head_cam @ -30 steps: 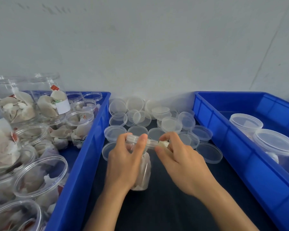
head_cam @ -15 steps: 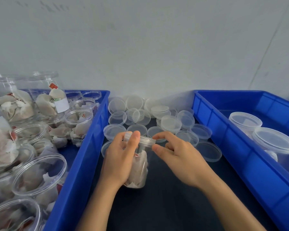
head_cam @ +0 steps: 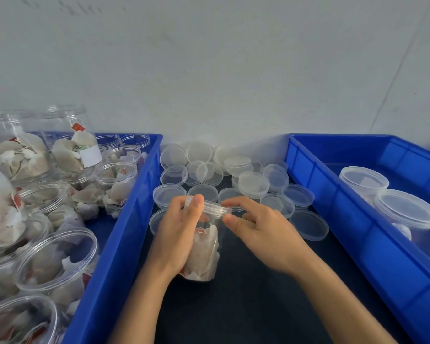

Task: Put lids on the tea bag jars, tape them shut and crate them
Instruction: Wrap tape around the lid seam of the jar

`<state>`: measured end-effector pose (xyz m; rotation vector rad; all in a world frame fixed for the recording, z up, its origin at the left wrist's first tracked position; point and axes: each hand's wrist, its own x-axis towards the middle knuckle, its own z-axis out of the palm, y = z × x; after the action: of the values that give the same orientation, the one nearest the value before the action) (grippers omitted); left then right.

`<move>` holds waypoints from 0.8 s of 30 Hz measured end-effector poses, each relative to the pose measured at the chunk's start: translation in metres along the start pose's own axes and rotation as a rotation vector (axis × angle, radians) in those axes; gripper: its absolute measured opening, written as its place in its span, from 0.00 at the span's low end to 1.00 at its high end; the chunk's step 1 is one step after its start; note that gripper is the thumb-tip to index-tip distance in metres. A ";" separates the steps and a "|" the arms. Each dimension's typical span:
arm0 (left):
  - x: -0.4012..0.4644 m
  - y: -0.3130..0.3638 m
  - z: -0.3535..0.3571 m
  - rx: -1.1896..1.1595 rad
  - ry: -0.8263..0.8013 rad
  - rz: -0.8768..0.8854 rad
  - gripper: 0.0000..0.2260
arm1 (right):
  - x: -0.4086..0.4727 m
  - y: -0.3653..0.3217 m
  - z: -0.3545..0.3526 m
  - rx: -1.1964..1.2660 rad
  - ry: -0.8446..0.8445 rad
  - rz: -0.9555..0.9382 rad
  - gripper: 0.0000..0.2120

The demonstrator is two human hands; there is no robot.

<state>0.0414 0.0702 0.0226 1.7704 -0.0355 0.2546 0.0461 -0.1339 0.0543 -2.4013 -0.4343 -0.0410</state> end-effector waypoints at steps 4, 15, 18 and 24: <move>-0.006 0.000 0.002 0.044 0.040 -0.004 0.30 | 0.000 -0.005 -0.002 -0.017 0.033 0.022 0.16; -0.017 0.013 0.018 0.350 0.198 0.035 0.22 | -0.003 -0.010 0.000 -0.082 0.058 0.008 0.19; -0.010 0.014 0.010 0.316 0.211 -0.029 0.29 | -0.006 -0.006 -0.004 0.125 0.017 0.030 0.10; -0.004 0.014 0.006 0.306 0.196 -0.041 0.29 | -0.008 -0.004 0.001 -0.027 0.112 -0.057 0.02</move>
<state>0.0366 0.0609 0.0337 2.0384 0.1893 0.4210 0.0374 -0.1329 0.0554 -2.3988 -0.4526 -0.2069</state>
